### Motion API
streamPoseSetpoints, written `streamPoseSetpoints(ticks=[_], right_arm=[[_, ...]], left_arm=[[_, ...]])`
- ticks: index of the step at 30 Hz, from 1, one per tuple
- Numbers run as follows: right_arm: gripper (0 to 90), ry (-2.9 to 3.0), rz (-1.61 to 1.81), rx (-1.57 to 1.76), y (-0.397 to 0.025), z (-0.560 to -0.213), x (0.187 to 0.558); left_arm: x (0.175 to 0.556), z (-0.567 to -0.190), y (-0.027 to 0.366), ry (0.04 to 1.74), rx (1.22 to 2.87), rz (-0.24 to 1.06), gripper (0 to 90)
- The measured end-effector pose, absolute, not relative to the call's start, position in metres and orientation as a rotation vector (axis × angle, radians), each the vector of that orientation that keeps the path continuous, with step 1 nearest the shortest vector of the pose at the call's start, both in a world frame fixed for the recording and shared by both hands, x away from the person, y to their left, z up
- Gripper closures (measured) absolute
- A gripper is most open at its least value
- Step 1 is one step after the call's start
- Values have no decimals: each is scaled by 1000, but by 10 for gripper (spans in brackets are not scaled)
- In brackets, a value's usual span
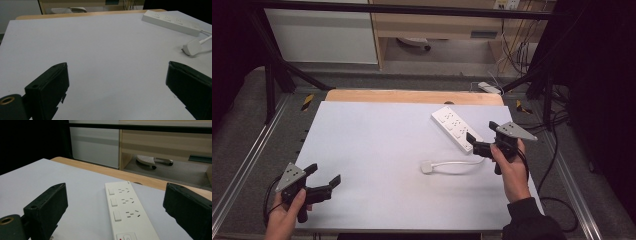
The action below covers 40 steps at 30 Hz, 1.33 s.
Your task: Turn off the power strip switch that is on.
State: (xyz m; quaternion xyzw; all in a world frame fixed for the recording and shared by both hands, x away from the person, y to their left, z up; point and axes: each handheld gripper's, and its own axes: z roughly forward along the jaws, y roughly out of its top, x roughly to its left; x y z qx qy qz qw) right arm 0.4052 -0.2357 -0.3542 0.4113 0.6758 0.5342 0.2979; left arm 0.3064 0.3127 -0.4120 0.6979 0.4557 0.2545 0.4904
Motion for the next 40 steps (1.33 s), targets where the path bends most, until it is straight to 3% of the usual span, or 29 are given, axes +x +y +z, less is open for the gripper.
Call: streamPoseSetpoints(ticks=[19,40], right_arm=[[26,1756,1416,1118,-259,-386,363],[26,1913,1272,1242,-259,-440,353]], left_arm=[[306,-411,315,1107,1682,623,47],[305,-410,314,1099,1689,619,47]])
